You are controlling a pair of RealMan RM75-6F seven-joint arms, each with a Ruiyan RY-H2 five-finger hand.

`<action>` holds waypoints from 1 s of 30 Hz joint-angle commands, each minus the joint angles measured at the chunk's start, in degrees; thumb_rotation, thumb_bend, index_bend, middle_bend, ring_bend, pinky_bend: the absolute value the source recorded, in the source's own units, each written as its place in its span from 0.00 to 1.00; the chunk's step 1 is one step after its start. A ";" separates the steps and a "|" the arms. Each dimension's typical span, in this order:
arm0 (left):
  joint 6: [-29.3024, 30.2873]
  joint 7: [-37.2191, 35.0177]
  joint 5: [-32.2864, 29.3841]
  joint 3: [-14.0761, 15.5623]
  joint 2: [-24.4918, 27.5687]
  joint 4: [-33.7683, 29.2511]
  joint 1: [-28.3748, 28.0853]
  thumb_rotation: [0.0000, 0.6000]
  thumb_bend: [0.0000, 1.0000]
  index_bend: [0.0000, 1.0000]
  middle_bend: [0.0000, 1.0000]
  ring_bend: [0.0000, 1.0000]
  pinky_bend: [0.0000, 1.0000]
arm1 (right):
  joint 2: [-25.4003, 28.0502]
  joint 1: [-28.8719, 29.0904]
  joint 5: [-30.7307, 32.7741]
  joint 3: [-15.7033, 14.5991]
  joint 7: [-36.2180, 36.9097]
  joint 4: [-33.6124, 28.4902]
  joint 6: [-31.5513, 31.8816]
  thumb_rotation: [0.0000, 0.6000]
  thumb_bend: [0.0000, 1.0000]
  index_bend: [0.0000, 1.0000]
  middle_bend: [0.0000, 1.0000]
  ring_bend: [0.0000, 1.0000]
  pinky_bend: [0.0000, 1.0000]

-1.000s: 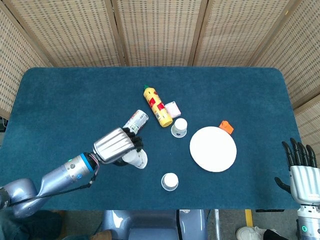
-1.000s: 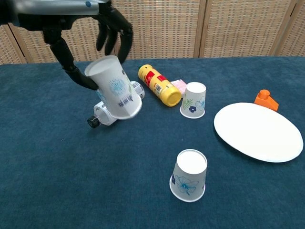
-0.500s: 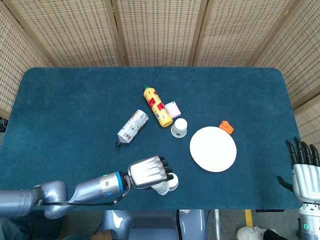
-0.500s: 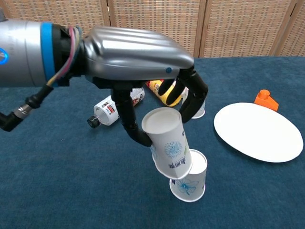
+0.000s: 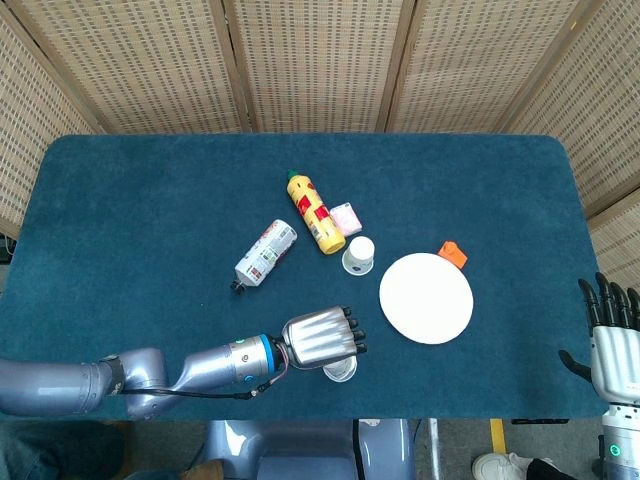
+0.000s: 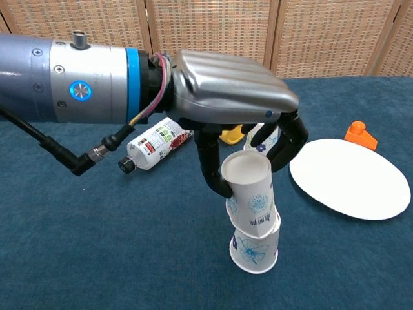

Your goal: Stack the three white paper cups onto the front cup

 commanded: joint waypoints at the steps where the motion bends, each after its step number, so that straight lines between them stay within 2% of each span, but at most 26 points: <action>1: -0.08 0.68 -0.90 0.28 -1.05 0.90 -0.59 1.00 0.23 0.62 0.47 0.47 0.46 | 0.09 -0.03 0.11 0.07 0.16 0.03 0.07 1.00 0.00 0.00 0.00 0.00 0.00; 5: 0.31 0.57 -1.30 0.53 -2.06 1.54 -0.97 1.00 0.22 0.61 0.47 0.47 0.46 | 0.23 -0.12 0.17 0.11 0.45 0.02 0.26 1.00 0.00 0.00 0.00 0.00 0.00; 8: -0.04 1.09 -1.38 1.25 -2.49 2.23 -1.43 1.00 0.11 0.56 0.42 0.42 0.42 | 0.30 -0.11 0.29 0.11 0.53 0.06 0.20 1.00 0.00 0.00 0.00 0.00 0.00; 9: -0.71 1.71 -1.71 1.62 -2.35 2.27 -1.67 1.00 0.05 0.48 0.35 0.35 0.37 | 0.30 -0.10 0.35 0.10 0.51 0.08 0.14 1.00 0.00 0.00 0.00 0.00 0.00; 10: -1.09 2.19 -2.09 1.83 -2.25 2.16 -1.82 1.00 0.01 0.35 0.24 0.23 0.30 | 0.29 -0.09 0.38 0.10 0.52 0.10 0.11 1.00 0.00 0.00 0.00 0.00 0.00; 11: -1.29 2.54 -2.38 1.98 -2.20 2.11 -1.89 1.00 0.00 0.24 0.14 0.13 0.23 | 0.28 -0.07 0.39 0.09 0.52 0.11 0.09 1.00 0.00 0.00 0.00 0.00 0.00; 12: -1.41 2.91 -2.67 2.10 -2.19 2.05 -1.93 1.00 0.00 0.19 0.11 0.10 0.20 | 0.28 -0.05 0.39 0.09 0.51 0.11 0.07 1.00 0.00 0.00 0.00 0.00 0.00; 13: -1.42 3.35 -3.11 2.25 -2.26 1.91 -1.93 1.00 0.00 0.09 0.03 0.03 0.12 | 0.26 -0.03 0.41 0.09 0.47 0.12 0.05 1.00 0.00 0.00 0.00 0.00 0.00; 15: -1.32 3.68 -4.17 2.49 -2.48 1.57 -1.86 1.00 0.00 0.01 0.00 0.00 0.03 | 0.23 0.01 0.44 0.04 0.33 0.11 -0.02 1.00 0.00 0.00 0.00 0.00 0.00; 17: -1.06 4.07 -4.61 2.52 -2.40 1.44 -1.81 1.00 0.00 0.00 0.00 0.00 0.00 | 0.20 0.03 0.43 0.00 0.24 0.11 -0.05 1.00 0.00 0.00 0.00 0.00 0.00; 26: 5.38 2.23 -5.68 1.49 1.05 0.55 1.27 1.00 0.00 0.00 0.00 0.00 0.00 | -0.29 0.35 0.23 -0.45 -0.84 0.17 -0.61 1.00 0.00 0.00 0.00 0.00 0.00; 28: 8.38 0.57 -6.13 1.27 3.23 0.33 3.32 1.00 0.00 0.00 0.00 0.00 0.00 | -0.46 0.49 0.29 -0.55 -1.10 0.22 -0.89 1.00 0.00 0.00 0.00 0.00 0.00; 29: 13.48 -0.85 -8.03 1.04 6.02 0.94 7.20 1.00 0.00 0.00 0.00 0.00 0.00 | -0.65 1.02 0.49 -0.34 -0.95 0.81 -1.65 1.00 0.00 0.00 0.00 0.00 0.00; 30: 15.51 -1.31 -7.92 1.47 7.19 0.57 8.84 1.00 0.00 0.00 0.00 0.00 0.00 | -0.78 1.35 0.75 -0.13 -0.70 1.24 -2.12 1.00 0.00 0.00 0.00 0.00 0.00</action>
